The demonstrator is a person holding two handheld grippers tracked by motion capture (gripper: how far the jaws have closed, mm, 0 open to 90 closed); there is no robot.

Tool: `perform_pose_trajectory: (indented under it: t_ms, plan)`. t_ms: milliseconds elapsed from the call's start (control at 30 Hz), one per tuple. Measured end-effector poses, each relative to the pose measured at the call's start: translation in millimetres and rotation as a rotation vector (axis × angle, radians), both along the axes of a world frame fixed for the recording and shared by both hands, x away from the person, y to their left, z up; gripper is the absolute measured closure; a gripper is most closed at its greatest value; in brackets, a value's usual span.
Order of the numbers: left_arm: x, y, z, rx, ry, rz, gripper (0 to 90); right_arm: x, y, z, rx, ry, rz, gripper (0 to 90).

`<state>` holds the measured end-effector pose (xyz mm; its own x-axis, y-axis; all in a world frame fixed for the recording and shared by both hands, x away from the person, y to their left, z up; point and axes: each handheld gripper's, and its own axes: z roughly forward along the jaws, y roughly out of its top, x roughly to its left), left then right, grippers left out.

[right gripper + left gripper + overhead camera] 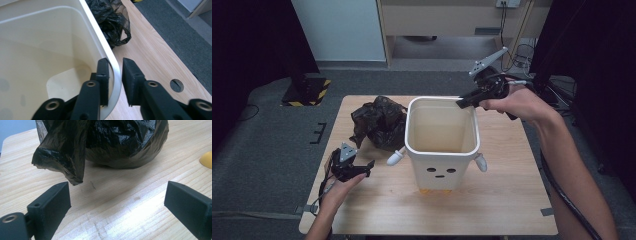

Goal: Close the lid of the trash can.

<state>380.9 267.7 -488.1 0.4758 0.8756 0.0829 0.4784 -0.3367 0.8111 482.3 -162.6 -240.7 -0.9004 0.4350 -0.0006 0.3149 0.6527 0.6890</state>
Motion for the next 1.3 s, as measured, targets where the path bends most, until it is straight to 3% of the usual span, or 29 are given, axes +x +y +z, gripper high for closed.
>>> perform_pose_trajectory:
  t_ms: [200,533,700,1167,1300]
  plan:
    - [0.1,-1.2,-0.4,0.004,0.002,-0.002,6.0,-3.2,-6.2,-6.1,0.044,-0.008,-0.032,65.2]
    - [0.2,-2.2,-1.4,0.005,0.004,-0.003,6.0,-9.5,-18.5,-11.5,0.158,-0.029,-0.103,46.8]
    - [0.3,-2.7,-1.6,0.008,0.005,-0.005,6.0,-13.6,-20.3,-13.1,0.197,-0.015,-0.141,33.7]
    - [0.3,-2.1,-1.4,0.008,0.004,-0.002,6.0,-20.0,-33.9,-14.7,0.331,-0.044,-0.255,16.5]
    - [0.2,-2.5,-1.3,0.009,0.003,-0.003,6.0,-22.5,-38.9,-17.1,0.334,-0.055,-0.282,12.9]
